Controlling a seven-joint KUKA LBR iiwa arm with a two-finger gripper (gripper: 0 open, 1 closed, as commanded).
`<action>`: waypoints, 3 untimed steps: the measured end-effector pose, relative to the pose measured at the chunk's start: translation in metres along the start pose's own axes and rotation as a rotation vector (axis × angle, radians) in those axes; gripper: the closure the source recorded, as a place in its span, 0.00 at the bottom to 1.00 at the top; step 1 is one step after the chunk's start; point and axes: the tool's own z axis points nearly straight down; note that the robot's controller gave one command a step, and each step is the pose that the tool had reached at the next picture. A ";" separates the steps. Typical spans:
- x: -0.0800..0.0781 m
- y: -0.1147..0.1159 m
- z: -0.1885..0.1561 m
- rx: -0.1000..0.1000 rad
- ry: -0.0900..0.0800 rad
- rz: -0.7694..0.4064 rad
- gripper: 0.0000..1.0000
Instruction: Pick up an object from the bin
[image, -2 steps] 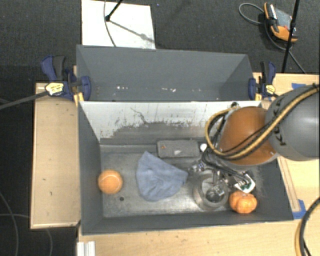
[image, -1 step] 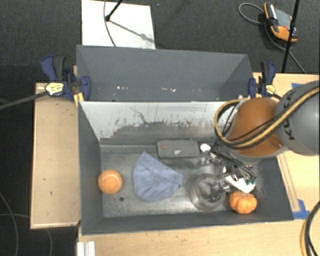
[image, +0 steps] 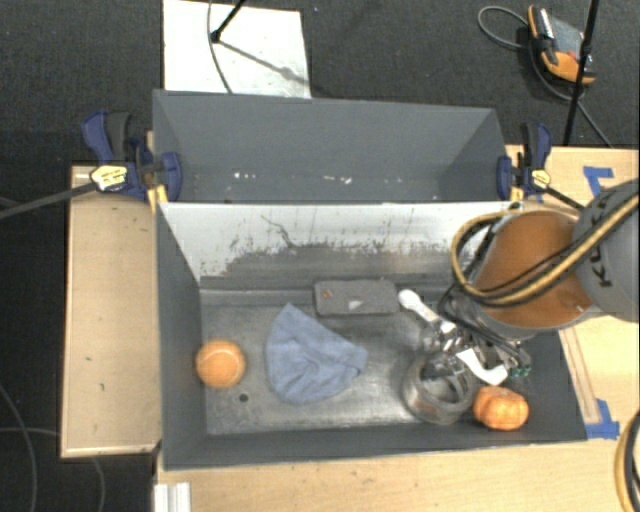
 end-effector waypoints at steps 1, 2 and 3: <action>0.000 0.000 0.000 0.000 0.000 0.000 1.00; 0.000 0.000 -0.002 -0.001 0.003 -0.001 1.00; 0.001 0.001 -0.013 -0.004 0.019 -0.001 1.00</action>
Offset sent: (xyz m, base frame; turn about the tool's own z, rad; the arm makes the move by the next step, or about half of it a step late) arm 0.0002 -0.0001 0.0470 0.0001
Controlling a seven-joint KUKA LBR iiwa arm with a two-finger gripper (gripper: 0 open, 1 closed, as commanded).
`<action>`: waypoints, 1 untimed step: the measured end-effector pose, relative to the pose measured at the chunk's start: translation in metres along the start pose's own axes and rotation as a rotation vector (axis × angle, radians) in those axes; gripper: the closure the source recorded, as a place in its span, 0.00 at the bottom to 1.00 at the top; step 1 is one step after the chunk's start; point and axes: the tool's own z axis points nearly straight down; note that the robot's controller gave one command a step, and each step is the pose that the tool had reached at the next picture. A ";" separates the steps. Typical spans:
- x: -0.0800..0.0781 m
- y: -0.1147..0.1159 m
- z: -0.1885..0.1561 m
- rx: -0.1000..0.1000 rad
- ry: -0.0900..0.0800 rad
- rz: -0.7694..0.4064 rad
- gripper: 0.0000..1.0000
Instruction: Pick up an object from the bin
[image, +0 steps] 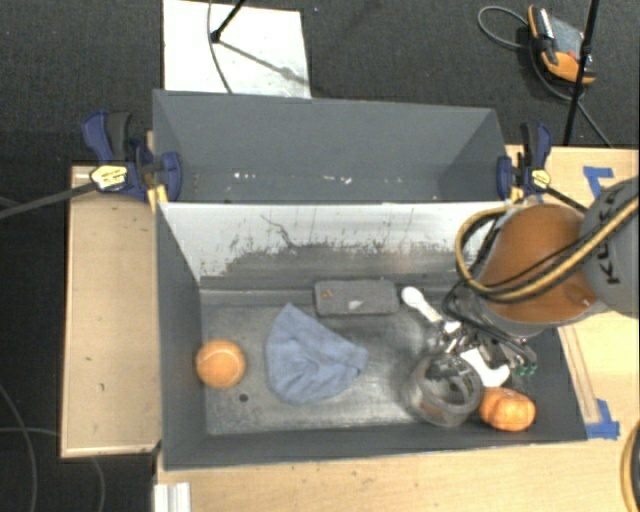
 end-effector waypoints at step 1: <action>0.002 0.000 -0.013 -0.004 0.016 0.000 1.00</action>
Offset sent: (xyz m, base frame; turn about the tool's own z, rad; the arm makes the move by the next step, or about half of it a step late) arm -0.0001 -0.0001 0.0213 0.0000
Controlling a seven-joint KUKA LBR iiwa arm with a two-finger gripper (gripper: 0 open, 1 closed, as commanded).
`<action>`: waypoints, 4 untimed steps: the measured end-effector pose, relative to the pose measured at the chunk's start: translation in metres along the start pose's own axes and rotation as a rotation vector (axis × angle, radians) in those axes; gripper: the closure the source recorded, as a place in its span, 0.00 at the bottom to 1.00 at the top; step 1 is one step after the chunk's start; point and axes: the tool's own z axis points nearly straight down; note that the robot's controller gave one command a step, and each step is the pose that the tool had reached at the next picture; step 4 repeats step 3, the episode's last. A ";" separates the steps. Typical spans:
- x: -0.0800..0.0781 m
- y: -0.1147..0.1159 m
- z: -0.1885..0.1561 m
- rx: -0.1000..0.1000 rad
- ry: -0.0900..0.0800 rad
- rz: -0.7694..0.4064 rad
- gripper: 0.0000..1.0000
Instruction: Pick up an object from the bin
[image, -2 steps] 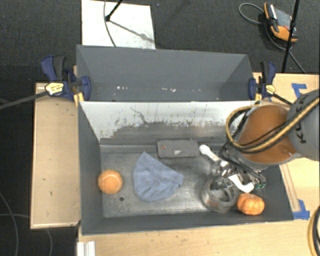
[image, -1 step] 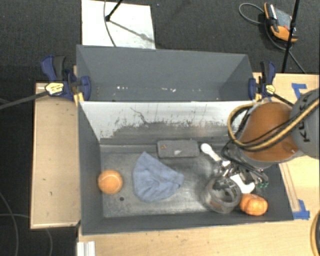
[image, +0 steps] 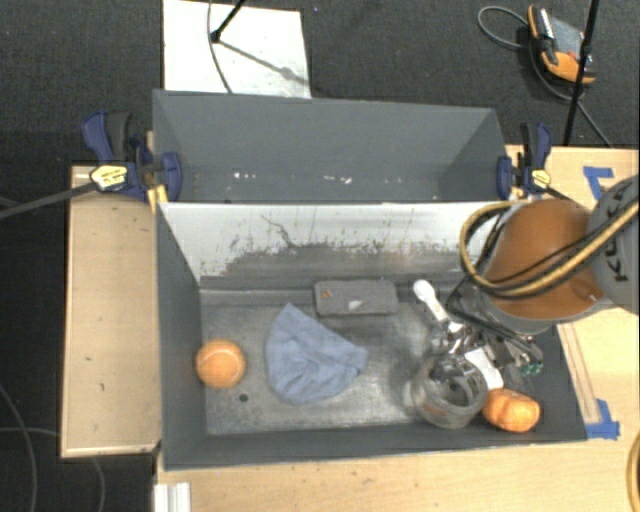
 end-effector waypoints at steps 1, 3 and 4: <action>0.001 0.000 -0.017 -0.001 0.003 0.002 1.00; -0.001 0.000 -0.034 0.002 -0.002 0.003 1.00; -0.001 0.000 -0.034 0.002 -0.002 0.003 1.00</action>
Offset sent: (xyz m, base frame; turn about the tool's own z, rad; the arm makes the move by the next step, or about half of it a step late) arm 0.0001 -0.0002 0.0429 0.0000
